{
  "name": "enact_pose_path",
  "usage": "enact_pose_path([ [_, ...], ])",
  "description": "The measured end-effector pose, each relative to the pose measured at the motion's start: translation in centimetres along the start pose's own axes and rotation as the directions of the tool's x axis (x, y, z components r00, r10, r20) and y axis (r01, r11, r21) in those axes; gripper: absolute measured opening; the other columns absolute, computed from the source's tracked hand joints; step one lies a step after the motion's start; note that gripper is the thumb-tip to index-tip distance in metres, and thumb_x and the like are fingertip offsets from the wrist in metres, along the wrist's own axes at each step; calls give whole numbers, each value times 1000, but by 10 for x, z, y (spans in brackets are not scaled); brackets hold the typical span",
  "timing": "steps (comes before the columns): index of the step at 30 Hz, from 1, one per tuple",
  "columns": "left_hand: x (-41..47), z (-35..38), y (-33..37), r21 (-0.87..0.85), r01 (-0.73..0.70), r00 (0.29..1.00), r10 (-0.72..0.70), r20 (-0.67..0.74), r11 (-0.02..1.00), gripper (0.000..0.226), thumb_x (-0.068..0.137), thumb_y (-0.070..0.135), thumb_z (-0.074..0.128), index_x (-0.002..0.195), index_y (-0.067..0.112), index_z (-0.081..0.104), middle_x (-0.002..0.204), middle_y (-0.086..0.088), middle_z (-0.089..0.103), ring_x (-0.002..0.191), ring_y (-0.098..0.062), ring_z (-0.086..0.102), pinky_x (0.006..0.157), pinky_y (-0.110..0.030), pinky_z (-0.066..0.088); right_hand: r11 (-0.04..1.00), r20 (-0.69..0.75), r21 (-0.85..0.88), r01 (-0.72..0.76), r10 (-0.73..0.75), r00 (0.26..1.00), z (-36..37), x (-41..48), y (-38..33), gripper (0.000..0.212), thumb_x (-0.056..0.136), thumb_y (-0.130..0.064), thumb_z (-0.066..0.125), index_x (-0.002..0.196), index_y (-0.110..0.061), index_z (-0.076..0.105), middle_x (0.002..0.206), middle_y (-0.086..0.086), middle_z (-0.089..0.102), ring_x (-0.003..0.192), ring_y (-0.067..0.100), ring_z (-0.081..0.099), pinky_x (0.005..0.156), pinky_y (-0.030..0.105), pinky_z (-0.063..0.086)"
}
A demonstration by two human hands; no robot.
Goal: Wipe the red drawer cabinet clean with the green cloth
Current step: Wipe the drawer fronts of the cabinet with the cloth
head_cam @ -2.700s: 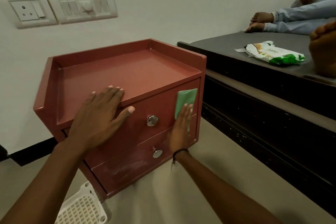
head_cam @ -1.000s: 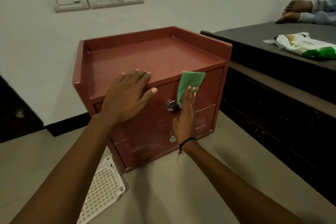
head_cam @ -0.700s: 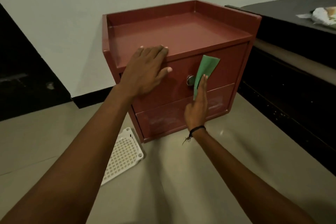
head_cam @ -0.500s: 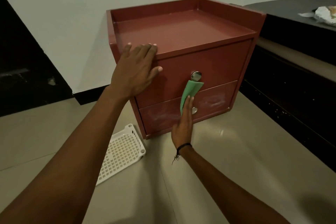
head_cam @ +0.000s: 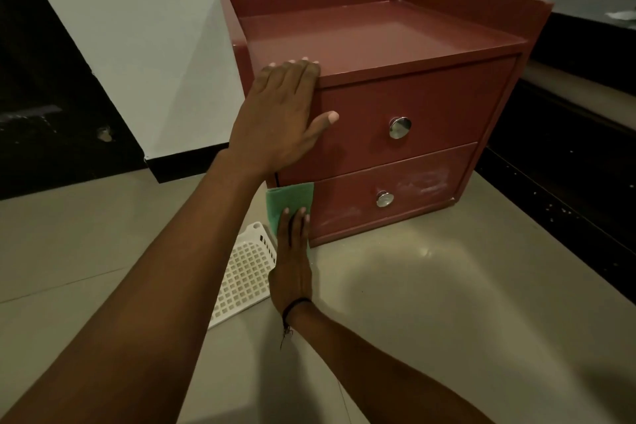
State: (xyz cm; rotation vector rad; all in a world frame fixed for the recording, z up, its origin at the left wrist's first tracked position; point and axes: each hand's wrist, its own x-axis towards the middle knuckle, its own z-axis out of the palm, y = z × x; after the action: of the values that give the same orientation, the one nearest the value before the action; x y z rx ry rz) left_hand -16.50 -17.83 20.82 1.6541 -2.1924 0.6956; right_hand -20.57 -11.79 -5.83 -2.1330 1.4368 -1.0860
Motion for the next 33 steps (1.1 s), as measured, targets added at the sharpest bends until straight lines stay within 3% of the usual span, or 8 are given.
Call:
enact_pose_path([
  [7,-2,0,-3,-22,-4,1000,4,-4,1000,74,99,60,28,151,7,30,157,-15,35,146,-31,30,122,-43,13,981,-105,-190,-39,19,994,-38,33,47,88,83,12,34,157,-14,-8,163,13,-15,152,30,-10,112,45,41],
  [11,-1,-1,-3,-41,-7,1000,7,3,999,75,99,60,28,151,8,30,157,-14,35,146,-30,29,122,-43,11,918,-253,45,-393,391,885,-49,62,36,110,73,8,61,155,-3,-10,162,21,-18,152,34,-9,122,41,24],
  [14,0,0,-2,-39,-7,1000,7,2,999,75,98,61,26,151,8,30,156,-14,35,146,-30,29,123,-43,12,852,-246,195,-486,522,817,-25,63,4,88,82,4,48,152,9,-6,158,34,-10,150,44,-6,125,43,8],
  [17,0,2,-2,-27,0,1000,0,-8,1000,76,98,62,25,151,7,30,156,-14,36,145,-30,30,123,-44,12,892,-148,212,-400,433,889,6,26,-38,77,90,-3,32,150,8,-15,157,31,-22,147,37,-22,113,10,-15],
  [20,-1,2,-3,-35,-6,1000,6,-12,999,76,99,62,24,151,7,30,155,-14,36,145,-31,30,123,-44,12,935,67,175,-310,302,951,11,6,-47,95,91,1,46,153,-20,-23,162,2,-26,148,17,-8,117,24,8],
  [23,-3,-1,-4,-44,-8,1000,8,-11,999,76,99,62,24,151,7,30,156,-14,36,145,-30,30,123,-43,12,891,-64,139,-431,443,894,3,31,-24,90,93,-9,45,149,-1,-24,159,20,-27,150,37,-10,124,46,7],
  [27,-4,-5,-4,-55,-8,1000,8,12,998,75,100,60,27,153,8,27,159,-14,32,148,-30,26,122,-42,9,813,-136,235,-533,570,810,-16,58,22,103,78,8,52,148,2,-23,159,29,-17,150,40,-10,119,29,-16],
  [33,-3,-3,-1,-29,-8,1000,8,11,1000,79,99,63,28,153,6,26,158,-16,31,148,-31,26,123,-44,9,845,-151,90,-526,534,832,-34,52,43,107,78,2,64,152,5,-13,161,25,-15,151,36,-9,119,27,-10],
])
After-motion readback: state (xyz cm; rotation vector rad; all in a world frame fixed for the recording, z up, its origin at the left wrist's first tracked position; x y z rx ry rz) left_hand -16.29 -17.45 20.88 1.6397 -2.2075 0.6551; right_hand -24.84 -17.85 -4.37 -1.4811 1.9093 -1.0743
